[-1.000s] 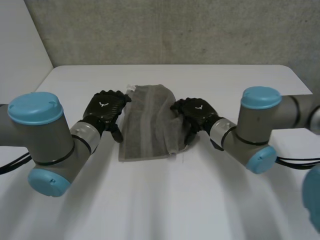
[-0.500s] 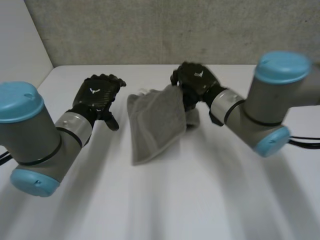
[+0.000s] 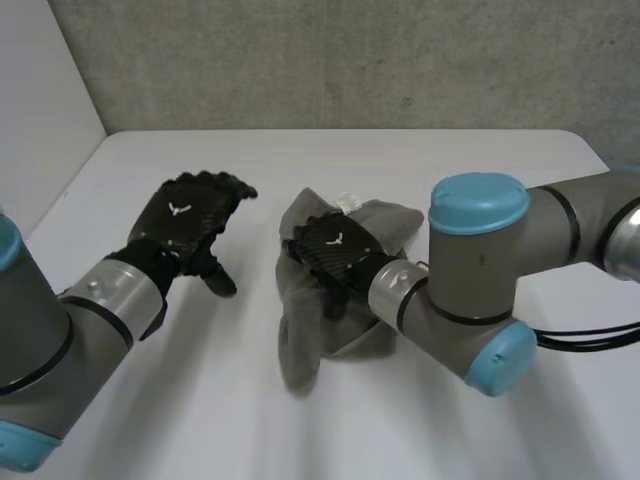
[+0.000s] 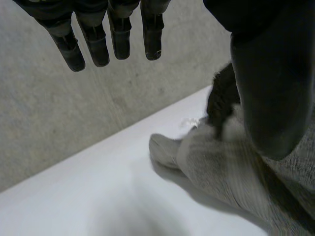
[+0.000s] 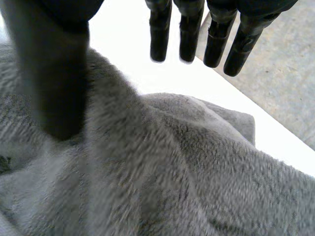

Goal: Fold the towel.

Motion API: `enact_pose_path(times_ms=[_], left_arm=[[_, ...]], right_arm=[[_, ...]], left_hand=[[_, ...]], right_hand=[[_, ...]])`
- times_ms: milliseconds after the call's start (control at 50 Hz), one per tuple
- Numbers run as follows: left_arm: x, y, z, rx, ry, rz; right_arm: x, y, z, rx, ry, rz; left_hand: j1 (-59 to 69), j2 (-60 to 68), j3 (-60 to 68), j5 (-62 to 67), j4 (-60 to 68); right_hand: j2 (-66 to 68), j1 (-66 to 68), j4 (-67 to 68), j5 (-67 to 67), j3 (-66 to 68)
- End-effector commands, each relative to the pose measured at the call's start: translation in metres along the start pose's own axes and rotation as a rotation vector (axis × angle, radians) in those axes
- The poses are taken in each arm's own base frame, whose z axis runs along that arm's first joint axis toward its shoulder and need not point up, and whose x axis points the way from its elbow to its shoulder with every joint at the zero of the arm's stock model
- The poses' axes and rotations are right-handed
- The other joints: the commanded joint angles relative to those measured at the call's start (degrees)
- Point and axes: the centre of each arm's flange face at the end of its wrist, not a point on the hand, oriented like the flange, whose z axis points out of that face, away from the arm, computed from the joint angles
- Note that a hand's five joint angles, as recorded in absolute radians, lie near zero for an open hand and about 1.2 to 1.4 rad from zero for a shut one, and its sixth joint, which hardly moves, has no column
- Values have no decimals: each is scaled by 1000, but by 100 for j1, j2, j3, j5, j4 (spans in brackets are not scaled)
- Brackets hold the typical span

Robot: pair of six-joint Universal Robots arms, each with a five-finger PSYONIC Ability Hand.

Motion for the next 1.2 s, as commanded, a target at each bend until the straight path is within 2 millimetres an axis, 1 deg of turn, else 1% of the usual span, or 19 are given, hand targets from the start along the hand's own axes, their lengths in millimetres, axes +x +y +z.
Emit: enact_pose_path(times_ms=[20, 100, 120, 160, 280, 380, 500, 540, 720, 760, 960, 1000, 1080, 1100, 1120, 1140, 1160, 1180, 1200], left_arm=[[2, 9, -1, -38, 6, -4], [7, 10, -4, -55, 23, -5], [7, 10, -4, -55, 23, -5], [12, 12, -7, -67, 41, -7], [31, 19, -15, -106, 98, -8], [42, 45, -17, -197, 128, -8], [51, 58, -14, -232, 157, -6], [53, 67, -10, -256, 164, -7], [68, 79, -3, -282, 207, -3], [77, 82, -2, -284, 228, 5], [88, 90, 11, -266, 209, 8], [95, 91, 14, -259, 226, 11], [99, 93, 19, -245, 233, 9], [100, 94, 22, -241, 233, 2], [100, 94, 22, -241, 233, 2], [101, 95, 26, -236, 233, -8], [102, 97, 29, -236, 231, -21], [102, 97, 29, -236, 231, -21], [101, 95, 31, -231, 222, -36]], right_arm=[[17, -37, -29, 70, 79, -9], [41, -42, -63, 68, 170, 47], [41, -42, -63, 68, 170, 47], [56, -29, -79, 34, 221, 70], [67, -10, -93, 7, 245, 78], [81, 19, -103, -59, 233, 70], [80, 33, -102, -97, 206, 53], [78, 45, -96, -132, 187, 43], [71, 65, -84, -182, 137, 25], [72, 71, -78, -188, 132, 30], [68, 84, -62, -206, 100, 49], [65, 82, -59, -199, 90, 46], [64, 82, -57, -196, 85, 43], [63, 83, -55, -196, 81, 43], [63, 83, -55, -196, 80, 43], [60, 83, -53, -196, 71, 41], [57, 83, -51, -193, 63, 37], [57, 83, -51, -193, 63, 37], [57, 82, -51, -191, 61, 37]], left_hand=[[-598, -326, -329, -214, -376], [-548, -276, -329, -163, -376], [-548, -275, -329, -163, -376], [-498, -225, -329, -113, -376], [-464, -191, -329, -79, -376], [-430, -158, -329, -45, -376], [-430, -158, -329, -45, -376], [-430, -158, -329, -45, -376], [-396, -124, -329, -12, -376], [-413, -141, -329, -28, -376], [-279, -6, -329, 106, -376], [424, 696, -329, 809, -376], [1134, 1407, -329, 1519, -376], [1984, 2256, -329, 2368, -376], [1992, 2264, -329, 2377, -376], [3125, 3397, -329, 3509, -376], [4302, 4574, -329, 4686, -376], [4313, 4586, -329, 4698, -376], [5579, 5851, -329, 5964, -376]], right_hand=[[-1066, -1155, -435, -949, -299], [-1066, -1155, -435, -949, -299], [-1066, -1155, -435, -949, -299], [-1066, -1155, -435, -949, -299], [-1066, -1155, -435, -949, -299], [-352, -442, -435, -235, -299], [-351, -440, -435, -234, -299], [-334, -424, -435, -217, -299], [-116, -205, -435, 1, -299], [219, 129, -435, 336, -299], [1449, 1359, -435, 1566, -299], [2753, 2664, -435, 2870, -299], [3787, 3698, -435, 3904, -299], [4486, 4397, -435, 4603, -299], [4493, 4404, -435, 4610, -299], [5559, 5470, -435, 5676, -299], [5930, 5841, -435, 6047, -299], [5934, 5845, -435, 6051, -299], [5934, 5845, -435, 6051, -299]])
